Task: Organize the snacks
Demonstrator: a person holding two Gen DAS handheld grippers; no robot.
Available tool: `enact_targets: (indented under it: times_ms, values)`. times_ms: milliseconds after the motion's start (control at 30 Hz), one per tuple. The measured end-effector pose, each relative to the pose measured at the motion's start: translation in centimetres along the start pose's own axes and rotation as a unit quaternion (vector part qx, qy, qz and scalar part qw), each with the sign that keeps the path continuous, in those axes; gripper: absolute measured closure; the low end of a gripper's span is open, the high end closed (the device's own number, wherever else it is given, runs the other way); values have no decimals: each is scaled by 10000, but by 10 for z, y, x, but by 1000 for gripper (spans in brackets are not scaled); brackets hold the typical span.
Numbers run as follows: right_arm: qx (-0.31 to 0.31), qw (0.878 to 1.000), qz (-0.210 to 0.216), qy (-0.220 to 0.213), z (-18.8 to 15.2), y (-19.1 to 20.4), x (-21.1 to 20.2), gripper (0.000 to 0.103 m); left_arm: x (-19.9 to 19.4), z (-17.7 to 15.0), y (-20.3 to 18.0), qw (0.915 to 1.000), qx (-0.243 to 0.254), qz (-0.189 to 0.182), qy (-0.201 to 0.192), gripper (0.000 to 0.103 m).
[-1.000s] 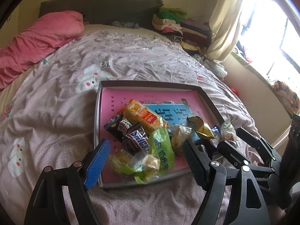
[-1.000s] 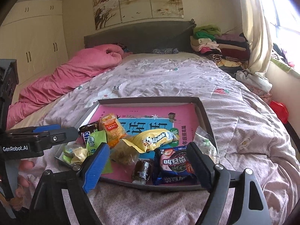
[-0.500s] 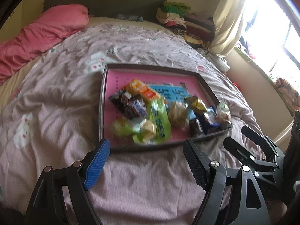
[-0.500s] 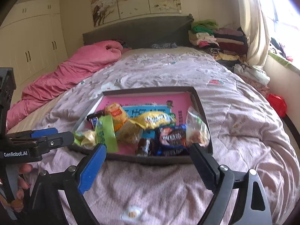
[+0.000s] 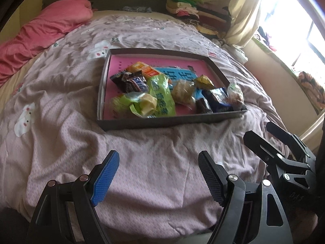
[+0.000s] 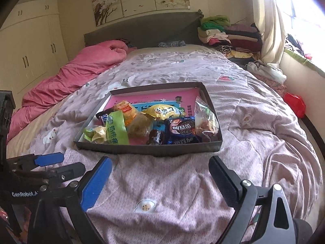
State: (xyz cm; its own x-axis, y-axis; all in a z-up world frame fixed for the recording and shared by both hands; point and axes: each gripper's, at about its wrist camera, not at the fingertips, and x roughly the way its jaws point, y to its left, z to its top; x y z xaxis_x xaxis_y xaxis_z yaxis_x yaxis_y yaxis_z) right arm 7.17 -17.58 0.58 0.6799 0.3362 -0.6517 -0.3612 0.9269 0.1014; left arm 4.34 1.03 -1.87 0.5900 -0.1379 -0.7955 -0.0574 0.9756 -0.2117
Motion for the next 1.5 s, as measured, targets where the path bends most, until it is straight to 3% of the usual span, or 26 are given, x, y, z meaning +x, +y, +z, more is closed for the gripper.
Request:
enact_targets:
  times_ms: [633,1500]
  values:
    - [163,9996,-207,104,-15,-9,-16,4,-10,-9,-7,9999,111,17,-41,22]
    - [127,9999,-33,58,-15,-5,-19,2,-17,-7,-5,9998,154,82,-107,22]
